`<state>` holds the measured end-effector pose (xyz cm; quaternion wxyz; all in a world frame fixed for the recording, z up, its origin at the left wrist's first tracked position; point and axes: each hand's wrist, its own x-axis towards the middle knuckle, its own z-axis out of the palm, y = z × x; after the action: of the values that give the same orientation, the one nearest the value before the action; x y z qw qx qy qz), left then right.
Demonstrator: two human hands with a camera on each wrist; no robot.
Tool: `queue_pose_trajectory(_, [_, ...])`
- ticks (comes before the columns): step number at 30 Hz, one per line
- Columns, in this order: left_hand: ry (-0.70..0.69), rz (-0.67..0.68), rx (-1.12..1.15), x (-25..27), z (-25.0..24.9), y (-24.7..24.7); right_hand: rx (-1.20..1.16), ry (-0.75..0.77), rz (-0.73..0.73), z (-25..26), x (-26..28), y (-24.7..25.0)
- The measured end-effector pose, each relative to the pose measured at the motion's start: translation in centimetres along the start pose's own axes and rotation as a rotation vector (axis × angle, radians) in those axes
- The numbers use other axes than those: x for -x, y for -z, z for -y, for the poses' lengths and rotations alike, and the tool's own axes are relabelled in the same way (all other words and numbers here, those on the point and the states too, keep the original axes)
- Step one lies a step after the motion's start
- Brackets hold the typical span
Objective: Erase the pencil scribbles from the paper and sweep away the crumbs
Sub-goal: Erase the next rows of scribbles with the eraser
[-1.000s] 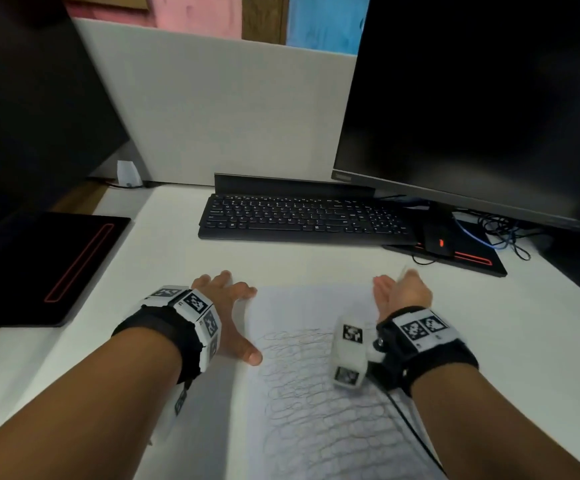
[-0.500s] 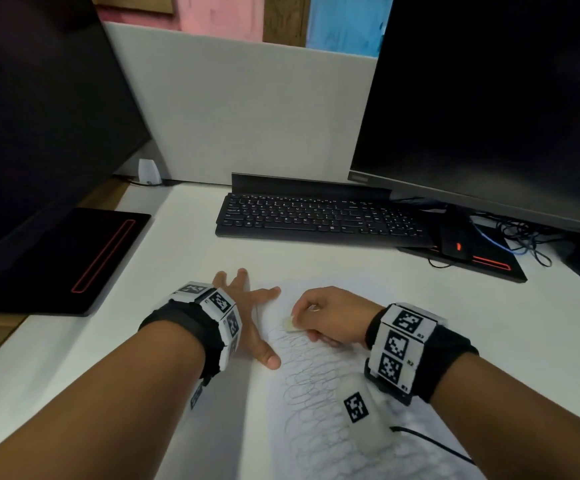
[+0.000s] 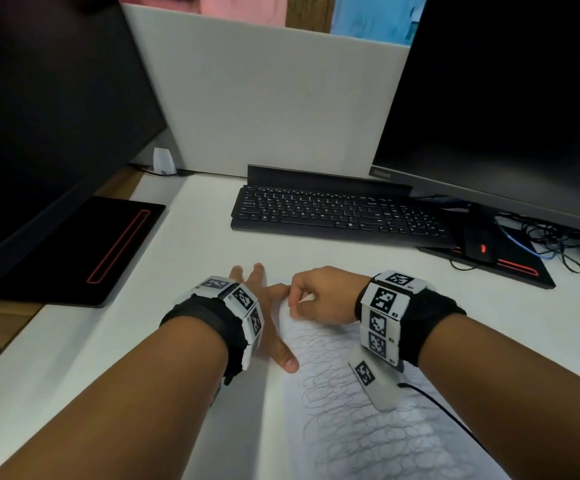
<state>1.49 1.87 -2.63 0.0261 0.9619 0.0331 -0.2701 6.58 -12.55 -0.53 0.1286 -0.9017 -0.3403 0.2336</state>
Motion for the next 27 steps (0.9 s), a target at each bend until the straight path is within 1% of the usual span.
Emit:
queue_pose_trajectory(2, [0.0, 0.0, 0.016, -0.4, 0.1, -0.3, 0.018, 0.022, 0.005, 0.0, 0.1, -0.2])
queue_pose_trajectory(4, [-0.019, -0.001, 0.003, -0.9, 0.2, -0.7, 0.008, 0.065, 0.066, 0.3, 0.3, -0.5])
queue_pose_trajectory(5, [-0.029, -0.005, -0.018, -1.1, 0.3, -0.8, 0.002, 0.076, 0.071, 0.2, 0.3, -0.6])
queue_pose_trajectory(8, [-0.001, -0.005, 0.004, -0.7, 0.2, -0.6, -0.007, 0.064, -0.026, 0.0, 0.2, -0.3])
queue_pose_trajectory(9, [0.001, -0.003, 0.01, -0.5, 0.1, -0.5, -0.001, 0.067, -0.027, 0.0, 0.2, -0.2])
queue_pose_trajectory(12, [-0.009, 0.011, -0.008, -0.3, 0.0, -0.2, 0.045, 0.106, 0.089, 0.6, 0.3, -0.1])
queue_pose_trajectory(13, [-0.002, 0.011, -0.003, -0.1, -0.1, -0.2, 0.054, 0.112, 0.099, 0.7, 0.3, 0.0])
queue_pose_trajectory(16, [0.009, 0.003, -0.018, 0.1, -0.2, -0.3, 0.032, 0.101, 0.027, 0.5, 0.0, 0.2])
queue_pose_trajectory(17, [0.005, 0.002, -0.021, -0.2, -0.1, -0.5, 0.022, 0.098, 0.038, 0.4, 0.0, 0.2])
queue_pose_trajectory(20, [-0.014, 0.015, -0.047, -0.9, 0.1, -0.7, -0.042, 0.118, 0.174, 0.4, 0.3, -0.1])
queue_pose_trajectory(21, [-0.012, 0.014, -0.039, -0.9, 0.1, -0.7, -0.06, 0.116, 0.165, 0.2, 0.2, 0.0])
queue_pose_trajectory(24, [-0.001, -0.011, -0.016, -0.5, 0.2, -0.7, -0.074, 0.079, 0.033, -0.3, -0.2, 0.2])
queue_pose_trajectory(25, [-0.004, -0.011, -0.015, -0.3, 0.2, -0.7, -0.072, 0.075, 0.046, -0.3, -0.1, 0.2])
queue_pose_trajectory(27, [-0.005, 0.0, -0.018, -0.6, 0.2, -0.7, -0.081, 0.089, 0.151, 0.0, 0.0, 0.1])
